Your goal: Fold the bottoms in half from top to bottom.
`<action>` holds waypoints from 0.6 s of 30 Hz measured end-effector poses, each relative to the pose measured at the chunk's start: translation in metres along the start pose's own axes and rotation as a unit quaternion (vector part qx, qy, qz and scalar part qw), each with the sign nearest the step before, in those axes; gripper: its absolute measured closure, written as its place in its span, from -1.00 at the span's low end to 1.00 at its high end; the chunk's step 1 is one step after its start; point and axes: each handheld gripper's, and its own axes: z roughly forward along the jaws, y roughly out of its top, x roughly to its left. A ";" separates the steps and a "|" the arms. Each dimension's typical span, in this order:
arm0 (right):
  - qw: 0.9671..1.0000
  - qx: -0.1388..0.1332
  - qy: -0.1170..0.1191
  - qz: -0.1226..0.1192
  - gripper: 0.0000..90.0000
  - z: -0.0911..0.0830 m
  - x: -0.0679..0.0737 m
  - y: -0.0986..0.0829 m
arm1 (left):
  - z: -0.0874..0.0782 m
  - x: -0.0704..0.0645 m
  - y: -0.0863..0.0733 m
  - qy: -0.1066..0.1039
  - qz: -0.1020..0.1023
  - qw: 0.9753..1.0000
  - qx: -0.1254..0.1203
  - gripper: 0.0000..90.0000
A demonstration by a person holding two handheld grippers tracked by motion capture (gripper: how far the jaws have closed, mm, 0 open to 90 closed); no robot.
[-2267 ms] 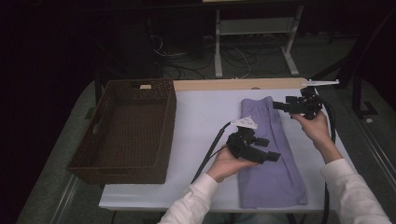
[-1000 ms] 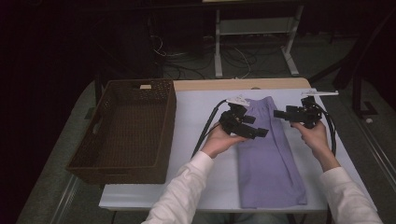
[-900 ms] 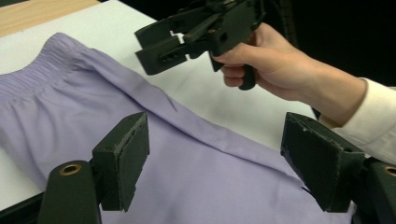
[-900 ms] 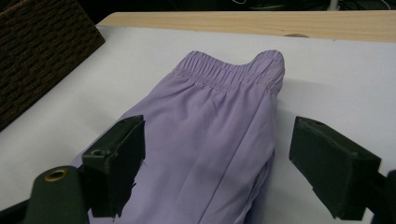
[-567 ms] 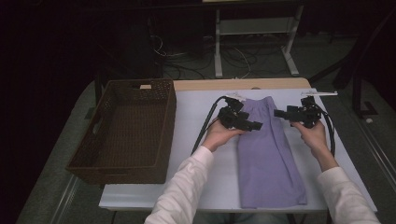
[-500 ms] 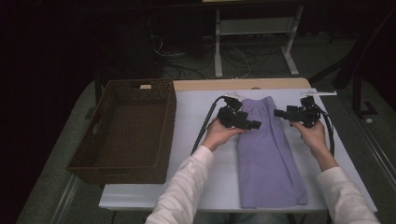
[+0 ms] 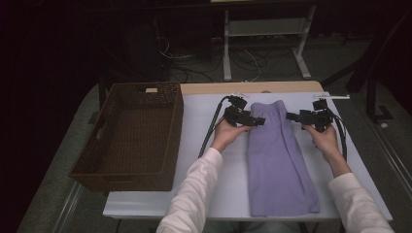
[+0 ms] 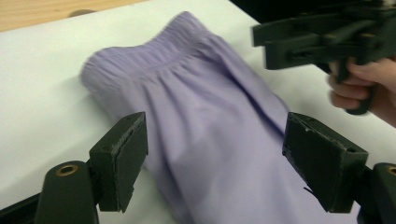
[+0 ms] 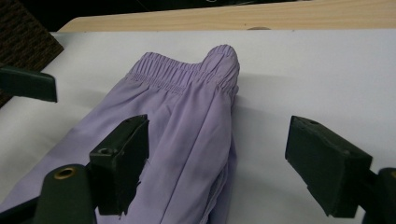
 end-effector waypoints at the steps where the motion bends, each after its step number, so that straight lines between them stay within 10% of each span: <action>1: 1.000 0.000 -0.001 0.000 -0.51 0.001 0.000 0.000 | 0.002 0.002 0.000 0.005 -0.001 1.000 0.001 -0.51; 18: 0.998 0.022 -0.042 0.029 -0.23 0.012 -0.018 -0.003 | 0.023 0.024 -0.010 0.058 -0.080 0.995 -0.021 -0.48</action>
